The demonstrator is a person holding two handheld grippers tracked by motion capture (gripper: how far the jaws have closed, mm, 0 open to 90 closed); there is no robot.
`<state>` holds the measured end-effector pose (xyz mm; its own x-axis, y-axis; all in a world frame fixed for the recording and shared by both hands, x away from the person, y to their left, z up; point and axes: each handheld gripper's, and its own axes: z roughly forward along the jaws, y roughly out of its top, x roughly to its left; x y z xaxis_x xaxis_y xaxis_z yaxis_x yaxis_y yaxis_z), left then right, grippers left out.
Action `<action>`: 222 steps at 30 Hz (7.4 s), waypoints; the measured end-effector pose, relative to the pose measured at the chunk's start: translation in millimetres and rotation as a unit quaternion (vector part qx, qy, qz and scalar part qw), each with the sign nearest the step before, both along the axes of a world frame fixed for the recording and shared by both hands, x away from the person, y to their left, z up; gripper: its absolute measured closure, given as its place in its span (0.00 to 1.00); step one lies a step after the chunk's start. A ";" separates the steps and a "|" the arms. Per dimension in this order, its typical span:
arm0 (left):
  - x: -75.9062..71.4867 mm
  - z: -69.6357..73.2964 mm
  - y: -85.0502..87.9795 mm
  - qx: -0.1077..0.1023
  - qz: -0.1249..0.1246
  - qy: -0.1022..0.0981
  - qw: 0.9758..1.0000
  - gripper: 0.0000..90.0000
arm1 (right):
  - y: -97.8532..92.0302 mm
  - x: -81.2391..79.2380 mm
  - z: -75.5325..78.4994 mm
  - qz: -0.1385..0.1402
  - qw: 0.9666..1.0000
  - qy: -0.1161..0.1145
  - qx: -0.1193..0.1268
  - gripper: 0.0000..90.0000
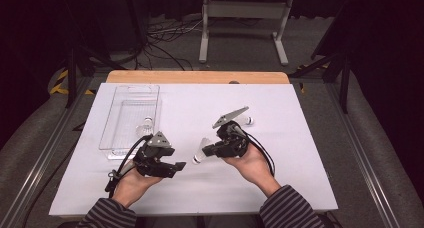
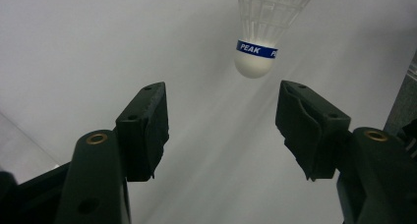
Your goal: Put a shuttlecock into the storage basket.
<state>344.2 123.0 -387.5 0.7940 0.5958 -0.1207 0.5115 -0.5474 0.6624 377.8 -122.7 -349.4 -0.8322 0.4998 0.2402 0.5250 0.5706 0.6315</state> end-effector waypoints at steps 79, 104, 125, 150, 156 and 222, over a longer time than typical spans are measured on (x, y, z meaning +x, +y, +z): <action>9.7 -9.2 -22.7 0.054 -0.038 0.057 0.996 0.72 | -11.6 -14.8 0.8 -0.023 0.997 -0.070 0.000 0.46; 6.3 -2.0 -7.5 0.053 -0.023 0.059 0.997 0.72 | -54.7 -27.3 -12.8 -0.072 0.989 -0.128 0.006 0.32; 5.9 0.7 3.1 0.046 -0.015 0.064 0.997 0.72 | -88.2 -37.1 -22.9 -0.103 0.981 -0.162 0.015 0.26; 6.1 11.9 15.4 0.044 -0.004 0.054 0.998 0.72 | -125.0 -47.4 -42.7 -0.136 0.972 -0.188 0.037 0.21; 6.8 14.7 17.6 0.038 0.000 0.056 0.998 0.72 | -134.5 -50.8 -49.7 -0.150 0.969 -0.193 0.045 0.21; 43.2 51.4 84.8 -0.005 0.118 0.054 0.992 0.72 | -170.1 -60.8 -86.3 -0.236 0.950 -0.190 0.080 0.17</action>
<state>387.4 207.8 -336.2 0.6153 0.7611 -0.2051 0.6927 -0.3979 0.6015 316.9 -292.8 -435.7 -0.5663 0.8212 0.0706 0.4146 0.2098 0.8855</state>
